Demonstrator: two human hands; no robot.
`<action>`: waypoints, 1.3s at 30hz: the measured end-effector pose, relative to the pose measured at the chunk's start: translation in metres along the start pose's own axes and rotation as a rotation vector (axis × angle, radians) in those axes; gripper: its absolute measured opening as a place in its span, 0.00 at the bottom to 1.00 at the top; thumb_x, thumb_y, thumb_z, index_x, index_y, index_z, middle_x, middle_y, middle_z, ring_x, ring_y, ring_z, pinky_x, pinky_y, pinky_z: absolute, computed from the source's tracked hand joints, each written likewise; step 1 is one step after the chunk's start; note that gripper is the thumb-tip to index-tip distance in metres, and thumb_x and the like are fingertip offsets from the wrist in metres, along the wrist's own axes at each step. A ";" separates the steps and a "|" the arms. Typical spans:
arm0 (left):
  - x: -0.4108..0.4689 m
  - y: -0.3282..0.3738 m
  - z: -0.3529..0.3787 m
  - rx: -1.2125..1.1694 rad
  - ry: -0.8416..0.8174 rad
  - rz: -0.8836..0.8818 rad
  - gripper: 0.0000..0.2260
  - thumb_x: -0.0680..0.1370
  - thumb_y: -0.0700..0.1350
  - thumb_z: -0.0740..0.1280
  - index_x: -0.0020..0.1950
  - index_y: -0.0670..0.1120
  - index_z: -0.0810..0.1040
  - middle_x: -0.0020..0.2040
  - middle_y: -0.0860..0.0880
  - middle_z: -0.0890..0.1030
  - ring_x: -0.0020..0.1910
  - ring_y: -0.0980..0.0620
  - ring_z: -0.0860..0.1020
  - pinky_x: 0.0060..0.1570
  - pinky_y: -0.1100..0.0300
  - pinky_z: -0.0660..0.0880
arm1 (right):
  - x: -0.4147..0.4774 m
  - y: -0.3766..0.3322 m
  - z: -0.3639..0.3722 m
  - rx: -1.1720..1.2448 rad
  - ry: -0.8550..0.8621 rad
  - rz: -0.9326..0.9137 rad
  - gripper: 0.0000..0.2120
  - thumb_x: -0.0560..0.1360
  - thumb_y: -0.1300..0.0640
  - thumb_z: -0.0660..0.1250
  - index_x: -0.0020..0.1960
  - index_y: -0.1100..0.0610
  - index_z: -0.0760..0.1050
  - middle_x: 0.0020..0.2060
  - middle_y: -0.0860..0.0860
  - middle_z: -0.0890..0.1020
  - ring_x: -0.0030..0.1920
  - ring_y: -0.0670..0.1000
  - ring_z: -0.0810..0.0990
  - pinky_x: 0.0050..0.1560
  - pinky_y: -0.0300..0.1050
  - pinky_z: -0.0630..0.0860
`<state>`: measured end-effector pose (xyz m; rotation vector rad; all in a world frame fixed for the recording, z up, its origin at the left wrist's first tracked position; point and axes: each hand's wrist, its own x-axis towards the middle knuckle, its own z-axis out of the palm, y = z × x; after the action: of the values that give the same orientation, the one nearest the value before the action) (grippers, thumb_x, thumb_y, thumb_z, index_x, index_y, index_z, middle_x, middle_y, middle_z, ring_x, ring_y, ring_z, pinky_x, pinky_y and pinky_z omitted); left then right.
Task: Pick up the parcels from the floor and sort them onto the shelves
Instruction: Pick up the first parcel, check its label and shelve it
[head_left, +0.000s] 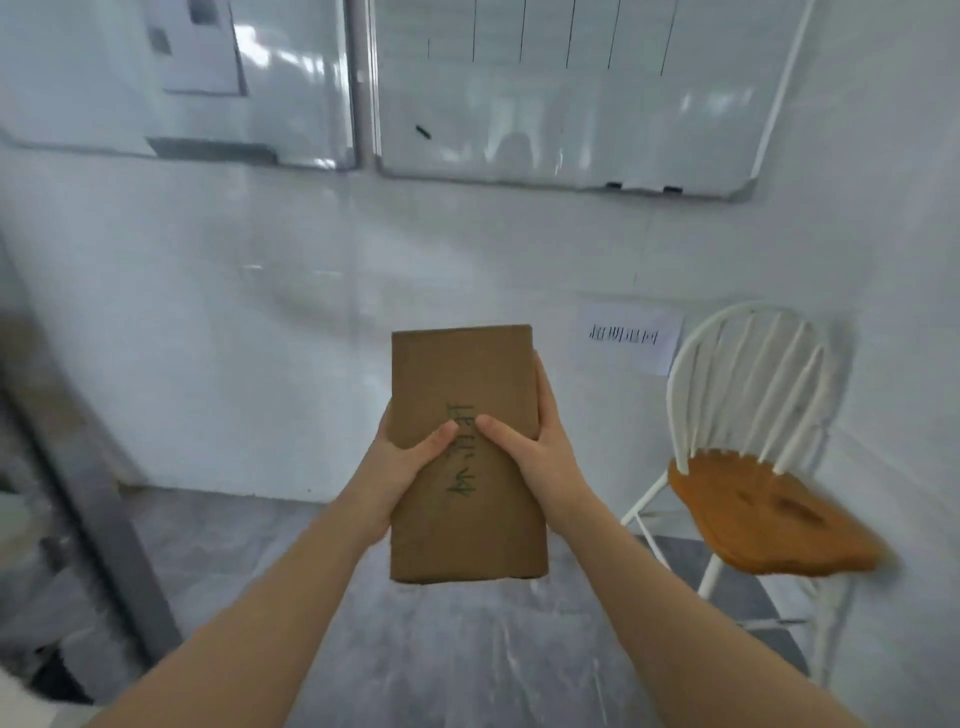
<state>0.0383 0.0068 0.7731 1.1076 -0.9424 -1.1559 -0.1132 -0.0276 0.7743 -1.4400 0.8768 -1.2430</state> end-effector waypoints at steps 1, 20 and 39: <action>-0.004 0.043 0.010 0.016 -0.003 0.045 0.37 0.58 0.53 0.75 0.66 0.53 0.69 0.56 0.49 0.81 0.51 0.50 0.81 0.45 0.56 0.79 | 0.007 -0.044 0.002 -0.006 0.006 -0.038 0.41 0.71 0.55 0.73 0.73 0.34 0.53 0.67 0.46 0.74 0.61 0.49 0.79 0.62 0.54 0.77; -0.087 0.340 0.164 0.863 0.351 0.605 0.61 0.61 0.66 0.72 0.76 0.46 0.33 0.77 0.42 0.45 0.75 0.40 0.53 0.70 0.41 0.58 | 0.003 -0.392 -0.014 -0.112 0.154 -0.547 0.31 0.70 0.38 0.60 0.70 0.27 0.53 0.75 0.42 0.61 0.73 0.48 0.65 0.72 0.56 0.65; -0.096 0.362 0.164 0.201 -0.022 0.503 0.54 0.53 0.60 0.75 0.76 0.57 0.54 0.71 0.49 0.68 0.66 0.46 0.71 0.65 0.46 0.70 | -0.019 -0.406 -0.071 -0.558 0.253 -0.505 0.41 0.68 0.33 0.60 0.77 0.42 0.50 0.77 0.44 0.57 0.77 0.49 0.56 0.75 0.59 0.54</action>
<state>-0.0603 0.0908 1.1604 0.9385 -1.2871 -0.6734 -0.2192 0.0710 1.1602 -2.0669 1.1323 -1.6630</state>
